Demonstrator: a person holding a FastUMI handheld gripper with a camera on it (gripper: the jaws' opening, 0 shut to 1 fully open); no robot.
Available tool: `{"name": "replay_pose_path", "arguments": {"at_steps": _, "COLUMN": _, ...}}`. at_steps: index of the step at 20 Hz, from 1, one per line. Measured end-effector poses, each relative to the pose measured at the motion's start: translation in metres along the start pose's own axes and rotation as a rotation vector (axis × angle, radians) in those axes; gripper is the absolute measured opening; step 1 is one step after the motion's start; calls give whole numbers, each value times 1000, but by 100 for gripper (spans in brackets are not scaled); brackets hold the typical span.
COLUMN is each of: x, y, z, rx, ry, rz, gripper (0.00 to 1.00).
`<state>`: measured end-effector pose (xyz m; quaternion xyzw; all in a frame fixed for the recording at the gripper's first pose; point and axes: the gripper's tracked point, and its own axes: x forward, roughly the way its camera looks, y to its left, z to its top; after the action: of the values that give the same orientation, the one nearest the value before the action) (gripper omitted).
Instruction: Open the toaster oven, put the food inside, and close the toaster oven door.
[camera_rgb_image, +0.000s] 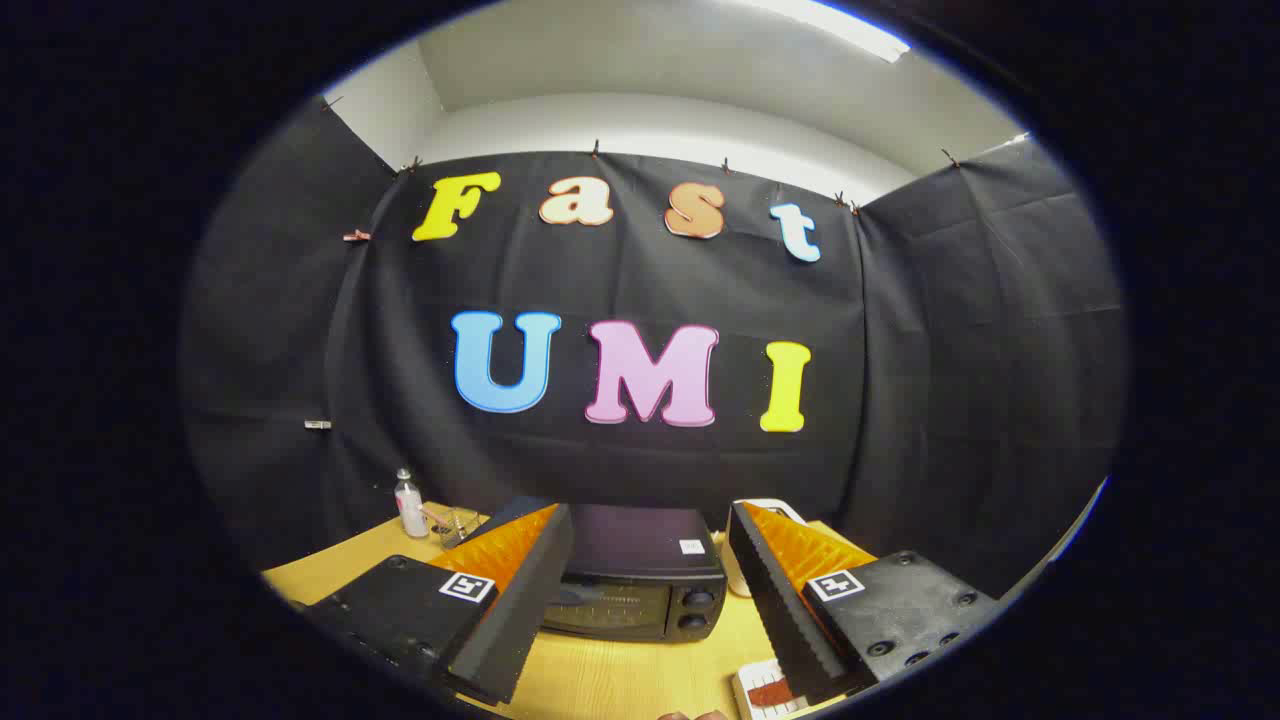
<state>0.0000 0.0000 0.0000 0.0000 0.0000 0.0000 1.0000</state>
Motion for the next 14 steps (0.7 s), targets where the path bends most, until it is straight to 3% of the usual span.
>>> {"name": "replay_pose_path", "arguments": {"at_steps": 14, "x": -15, "y": 10, "z": -7, "rx": -21, "ry": 6, "rz": -4, "gripper": 97}}
